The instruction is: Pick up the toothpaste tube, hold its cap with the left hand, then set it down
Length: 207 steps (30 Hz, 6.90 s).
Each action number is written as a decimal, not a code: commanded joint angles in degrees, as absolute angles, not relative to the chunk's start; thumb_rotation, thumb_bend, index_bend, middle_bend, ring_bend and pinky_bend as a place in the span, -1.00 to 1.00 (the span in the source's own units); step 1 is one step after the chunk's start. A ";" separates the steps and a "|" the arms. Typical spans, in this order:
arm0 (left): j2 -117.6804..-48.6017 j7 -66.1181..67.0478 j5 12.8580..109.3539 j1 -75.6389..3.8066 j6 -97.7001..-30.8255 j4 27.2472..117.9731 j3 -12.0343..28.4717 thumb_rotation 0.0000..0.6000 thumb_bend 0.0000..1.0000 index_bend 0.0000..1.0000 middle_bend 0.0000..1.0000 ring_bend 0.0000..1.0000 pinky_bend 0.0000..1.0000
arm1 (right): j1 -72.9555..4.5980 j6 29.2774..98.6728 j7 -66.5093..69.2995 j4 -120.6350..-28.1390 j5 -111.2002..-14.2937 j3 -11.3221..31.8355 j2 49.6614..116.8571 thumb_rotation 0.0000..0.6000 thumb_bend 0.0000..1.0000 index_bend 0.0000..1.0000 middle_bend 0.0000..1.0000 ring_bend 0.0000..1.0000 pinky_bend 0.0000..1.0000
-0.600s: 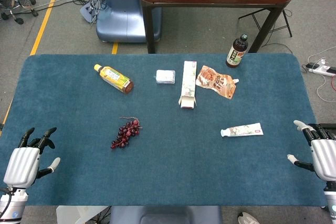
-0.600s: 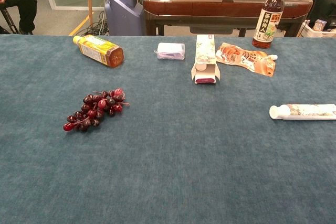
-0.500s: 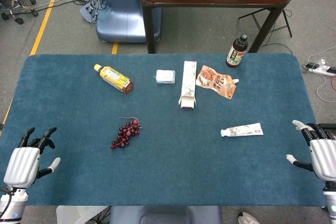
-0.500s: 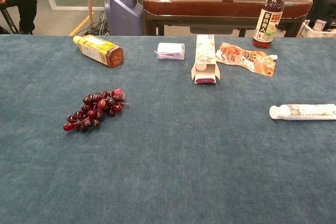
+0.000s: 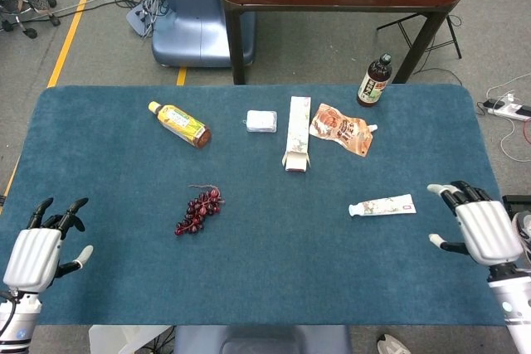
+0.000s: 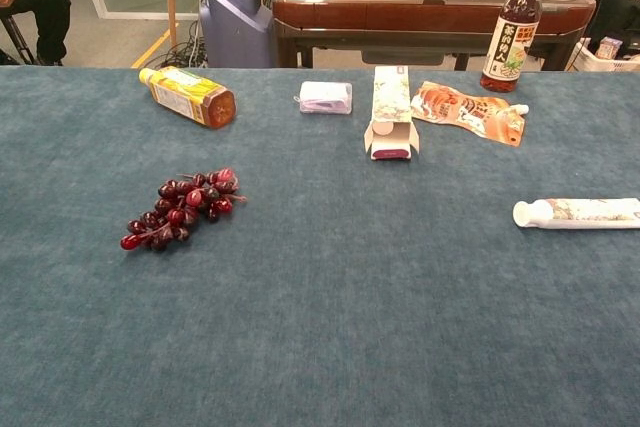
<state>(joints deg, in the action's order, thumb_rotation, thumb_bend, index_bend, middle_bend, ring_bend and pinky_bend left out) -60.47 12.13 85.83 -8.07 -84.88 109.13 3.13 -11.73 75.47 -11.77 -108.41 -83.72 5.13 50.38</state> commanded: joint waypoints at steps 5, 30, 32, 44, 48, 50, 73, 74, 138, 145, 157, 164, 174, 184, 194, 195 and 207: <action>-60.18 11.45 85.04 -7.94 -84.41 108.59 3.04 1.00 -0.56 -0.73 -0.07 -0.24 -0.91 | -21.66 62.95 -14.78 -106.13 -80.96 8.31 52.33 1.00 -0.79 -0.26 -0.17 -0.57 -0.43; -59.03 10.82 84.94 -5.63 -84.96 109.44 1.32 1.00 -0.56 -0.73 -0.07 -0.24 -0.91 | -30.91 51.34 -18.38 -83.35 -71.23 6.04 72.21 1.00 -0.74 -0.23 -0.17 -0.56 -0.43; -59.04 10.67 84.86 -5.48 -84.98 109.37 1.25 1.00 -0.56 -0.73 -0.07 -0.24 -0.91 | -31.04 51.22 -18.32 -81.20 -70.98 5.71 73.88 1.00 -0.74 -0.23 -0.17 -0.56 -0.43; -58.75 10.08 84.62 -4.80 -85.25 109.51 1.09 1.00 -0.56 -0.73 -0.07 -0.24 -0.91 | -32.29 48.84 -14.96 -71.86 -71.02 4.61 80.81 1.00 -0.65 -0.23 -0.17 -0.56 -0.43; -58.62 10.05 84.49 -4.61 -85.35 109.57 1.09 1.00 -0.56 -0.73 -0.08 -0.24 -0.91 | -32.65 48.32 -13.71 -70.07 -71.23 4.60 81.72 1.00 -0.61 -0.23 -0.17 -0.56 -0.43; -58.62 10.02 84.36 -4.53 -85.35 109.60 1.12 1.00 -0.56 -0.73 -0.08 -0.24 -0.91 | -32.88 47.86 -13.24 -69.29 -71.21 4.58 82.03 1.00 -0.58 -0.23 -0.17 -0.56 -0.43; -58.48 10.39 83.66 -4.07 -85.08 109.84 1.15 1.00 -0.56 -0.73 -0.09 -0.25 -0.91 | -33.89 44.34 -11.42 -66.29 -69.89 3.93 82.72 1.00 -0.36 -0.12 -0.04 -0.47 -0.43; -58.51 10.42 83.68 -4.06 -85.06 109.85 1.13 1.00 -0.56 -0.73 -0.09 -0.25 -0.91 | -33.91 44.32 -11.42 -66.31 -69.93 3.87 82.73 1.00 -0.33 -0.10 -0.03 -0.45 -0.43; -61.58 9.15 92.05 -43.80 -44.88 102.15 7.77 1.00 -0.56 -0.99 -0.06 -0.19 -0.91 | -86.93 25.66 -28.10 -92.53 -40.08 -4.69 68.20 1.00 0.92 0.41 0.32 0.06 -0.23; -62.84 13.40 90.76 -47.45 -40.63 102.39 7.45 1.00 -0.56 -0.99 -0.06 -0.19 -0.91 | -88.62 26.47 -27.66 -91.97 -38.90 -5.86 69.58 1.00 0.92 0.41 0.32 0.06 -0.23; -64.31 16.51 85.97 -51.25 -37.42 102.84 7.61 1.00 -0.56 -1.00 -0.06 -0.19 -0.91 | -89.96 27.92 -26.84 -91.84 -38.57 -7.09 71.14 1.00 0.92 0.42 0.33 0.07 -0.23; -65.33 18.70 82.96 -52.85 -35.97 102.30 7.12 1.00 -0.56 -1.00 -0.06 -0.19 -0.91 | -90.00 28.55 -26.22 -91.57 -38.49 -7.43 71.70 1.00 0.92 0.42 0.33 0.07 -0.23; -66.21 20.53 79.19 -54.57 -35.38 101.61 6.60 1.00 -0.56 -1.00 -0.06 -0.19 -0.91 | -89.77 28.35 -25.15 -90.95 -39.48 -7.37 72.38 1.00 0.92 0.42 0.33 0.08 -0.23; -66.37 22.42 76.91 -55.74 -35.19 101.37 5.35 1.00 -0.56 -1.00 -0.06 -0.19 -0.91 | -89.14 28.37 -23.93 -90.62 -41.03 -6.89 72.44 1.00 0.92 0.45 0.34 0.10 -0.23; -66.30 23.98 74.82 -56.41 -35.35 101.45 4.11 1.00 -0.56 -0.97 -0.06 -0.19 -0.91 | -88.58 28.57 -23.29 -90.47 -42.07 -6.63 72.33 1.00 0.92 0.48 0.35 0.11 -0.23; -66.33 24.07 74.73 -56.47 -35.38 101.45 4.06 1.00 -0.56 -0.97 -0.06 -0.19 -0.91 | -88.56 28.56 -23.27 -90.47 -42.14 -6.62 72.33 1.00 0.92 0.48 0.35 0.11 -0.23; -66.38 25.57 72.51 -57.29 -35.92 101.37 2.93 1.00 -0.56 -0.96 -0.06 -0.19 -0.91 | -87.90 28.70 -22.71 -90.50 -43.32 -6.08 72.22 1.00 0.92 0.51 0.36 0.13 -0.23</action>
